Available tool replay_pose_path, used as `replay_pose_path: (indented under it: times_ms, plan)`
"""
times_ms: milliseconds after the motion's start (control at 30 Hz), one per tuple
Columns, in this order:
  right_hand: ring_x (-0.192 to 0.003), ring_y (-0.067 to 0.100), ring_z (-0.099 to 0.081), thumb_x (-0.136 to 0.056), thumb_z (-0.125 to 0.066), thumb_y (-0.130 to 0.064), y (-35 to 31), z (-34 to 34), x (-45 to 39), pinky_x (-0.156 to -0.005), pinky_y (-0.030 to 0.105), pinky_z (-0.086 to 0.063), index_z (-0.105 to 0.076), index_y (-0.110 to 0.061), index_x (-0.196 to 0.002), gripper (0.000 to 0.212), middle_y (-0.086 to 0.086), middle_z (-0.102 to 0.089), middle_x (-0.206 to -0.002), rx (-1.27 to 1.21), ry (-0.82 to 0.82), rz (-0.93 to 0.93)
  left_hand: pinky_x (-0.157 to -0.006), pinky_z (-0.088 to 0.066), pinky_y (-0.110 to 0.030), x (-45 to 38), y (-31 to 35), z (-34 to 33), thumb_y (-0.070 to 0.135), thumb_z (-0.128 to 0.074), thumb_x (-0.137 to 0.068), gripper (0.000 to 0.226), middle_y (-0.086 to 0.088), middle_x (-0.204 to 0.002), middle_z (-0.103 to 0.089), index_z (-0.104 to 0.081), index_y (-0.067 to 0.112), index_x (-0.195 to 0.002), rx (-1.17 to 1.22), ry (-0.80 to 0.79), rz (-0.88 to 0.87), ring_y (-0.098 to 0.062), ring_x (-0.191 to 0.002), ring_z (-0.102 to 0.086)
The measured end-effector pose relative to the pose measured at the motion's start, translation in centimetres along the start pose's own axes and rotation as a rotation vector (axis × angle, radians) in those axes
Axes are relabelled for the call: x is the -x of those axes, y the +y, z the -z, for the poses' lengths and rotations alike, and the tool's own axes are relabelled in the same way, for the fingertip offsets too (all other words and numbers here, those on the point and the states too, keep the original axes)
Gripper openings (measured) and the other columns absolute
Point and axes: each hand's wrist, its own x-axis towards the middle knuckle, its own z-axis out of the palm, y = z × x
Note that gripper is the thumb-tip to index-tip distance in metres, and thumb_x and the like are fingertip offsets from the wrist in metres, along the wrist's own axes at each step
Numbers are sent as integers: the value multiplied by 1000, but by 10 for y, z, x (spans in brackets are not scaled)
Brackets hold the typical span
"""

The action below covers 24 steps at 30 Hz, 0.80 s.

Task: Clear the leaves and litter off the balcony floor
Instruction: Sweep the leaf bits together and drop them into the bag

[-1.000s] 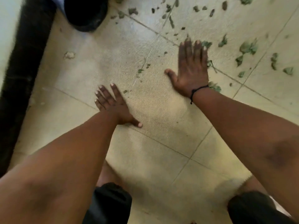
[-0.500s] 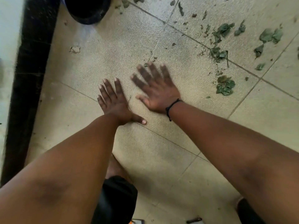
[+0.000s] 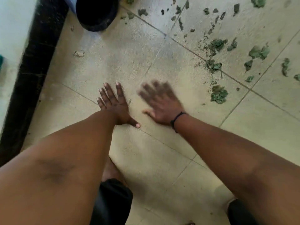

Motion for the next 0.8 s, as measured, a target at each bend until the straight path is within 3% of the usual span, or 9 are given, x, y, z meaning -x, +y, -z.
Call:
replay_pose_path:
  times_ms: [133, 200, 333, 400, 467, 533, 600, 700, 800]
  plan:
    - [-149, 36, 6, -96, -17, -68, 79, 9, 27, -116, 47, 12, 7, -12, -155, 85, 10, 7, -164, -130, 29, -491, -109, 23, -60, 1, -4, -3, 64, -89, -44, 173, -23, -136, 57, 53, 19, -130, 5, 30, -2, -43, -128, 50]
    - [-149, 36, 6, -96, -14, -68, 118, 21, 49, -118, 51, 7, 4, -9, -155, 86, 12, 7, -164, -124, -2, -588, -111, 21, -61, 2, -4, -6, 64, -90, -42, 174, -23, -138, 55, 52, 19, -132, -23, 31, 18, -43, -130, 48]
    - [-148, 41, -4, -98, -23, -62, 120, 23, 113, -118, 51, 1, -6, -7, -155, 81, 18, -4, -163, -61, 78, -468, -114, 17, -62, 10, 12, -6, 62, -91, -41, 175, -28, -144, 47, 46, 13, -137, -61, 82, 79, -45, -136, 40]
    - [-145, 40, -10, -98, -18, -61, 89, 1, 159, -116, 49, -3, -12, -7, -154, 78, 18, -10, -160, -71, 87, -367, -114, 18, -60, 17, 24, -11, 63, -89, -46, 169, -26, -151, 38, 39, 12, -143, -155, 173, 1, -41, -141, 34]
    - [-145, 37, -12, -99, -8, -59, 44, -35, 212, -115, 50, -9, -13, -12, -155, 73, 12, -16, -157, -111, 34, -56, -112, 20, -56, 27, 36, -22, 68, -83, -53, 159, -18, -156, 35, 33, 15, -148, -246, 273, -165, -35, -144, 32]
    - [-150, 31, -1, -100, -9, -57, 22, -66, 255, -121, 47, 1, -5, -19, -157, 68, 5, -13, -161, -45, -62, 281, -112, 23, -52, 32, 56, -33, 75, -78, -54, 156, -15, -157, 33, 30, 14, -150, -292, 335, -279, -34, -145, 31]
    - [-151, 27, 1, -100, -19, -57, 37, -85, 265, -121, 44, 9, -9, -22, -157, 68, 2, -13, -162, 12, -103, 429, -111, 24, -50, 29, 83, -42, 80, -73, -52, 157, -15, -158, 33, 30, 12, -149, -334, 354, -352, -34, -145, 31]
    - [-149, 25, -9, -99, -19, -58, 76, -78, 244, -122, 43, 3, -14, -21, -155, 67, 2, -15, -160, -27, -143, 398, -116, 20, -51, 20, 122, -45, 84, -72, -51, 160, -16, -158, 31, 28, 8, -149, -376, 390, -408, -33, -146, 30]
    - [-147, 25, -7, -98, -18, -64, 131, -55, 217, -120, 43, 2, -7, -21, -157, 74, -1, -7, -159, -72, -129, 194, -116, 19, -52, 11, 160, -38, 85, -72, -46, 165, -17, -157, 34, 30, 5, -148, -382, 367, -378, -33, -144, 32]
